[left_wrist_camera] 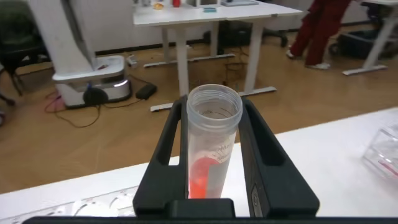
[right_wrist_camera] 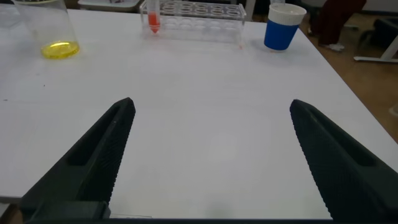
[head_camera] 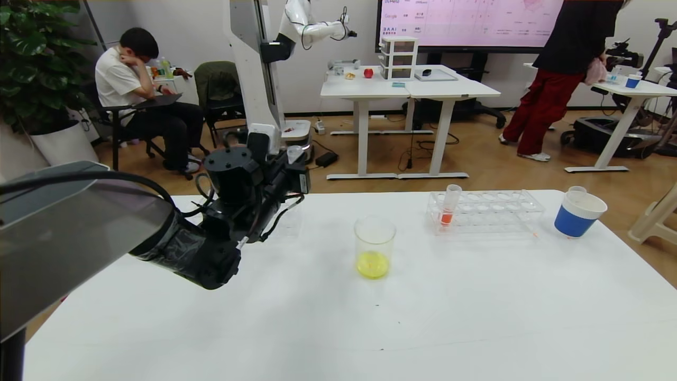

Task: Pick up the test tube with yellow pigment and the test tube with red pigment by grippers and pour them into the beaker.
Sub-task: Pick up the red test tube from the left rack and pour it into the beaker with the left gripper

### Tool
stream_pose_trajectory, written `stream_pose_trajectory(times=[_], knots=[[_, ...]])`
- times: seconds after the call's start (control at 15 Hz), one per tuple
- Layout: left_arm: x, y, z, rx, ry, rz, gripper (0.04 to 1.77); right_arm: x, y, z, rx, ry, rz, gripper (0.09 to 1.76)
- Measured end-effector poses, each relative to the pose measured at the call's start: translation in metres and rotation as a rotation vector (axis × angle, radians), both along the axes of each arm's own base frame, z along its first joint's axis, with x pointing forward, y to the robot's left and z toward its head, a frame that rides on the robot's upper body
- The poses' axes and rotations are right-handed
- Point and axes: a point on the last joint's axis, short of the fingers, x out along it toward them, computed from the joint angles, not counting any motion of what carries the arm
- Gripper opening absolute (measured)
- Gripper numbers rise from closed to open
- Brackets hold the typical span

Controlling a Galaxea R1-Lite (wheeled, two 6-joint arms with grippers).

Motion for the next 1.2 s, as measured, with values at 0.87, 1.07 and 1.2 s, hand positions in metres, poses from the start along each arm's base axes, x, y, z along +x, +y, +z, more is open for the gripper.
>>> stream_pose_trajectory(times=[0.87, 1.07, 1.2], knots=[[0.010, -0.022, -0.025, 0.493, -0.442, -0.623, 0.51, 0.000, 0.000, 0.000, 0.000, 0.000, 0.000, 1.74], [0.019, -0.022, -0.033, 0.669, -0.525, -0.656, 0.51, 0.000, 0.000, 0.000, 0.000, 0.000, 0.000, 1.74], [0.022, -0.027, -0.027, 0.714, -0.589, -0.647, 0.51, 0.000, 0.000, 0.000, 0.000, 0.000, 0.001, 1.74]])
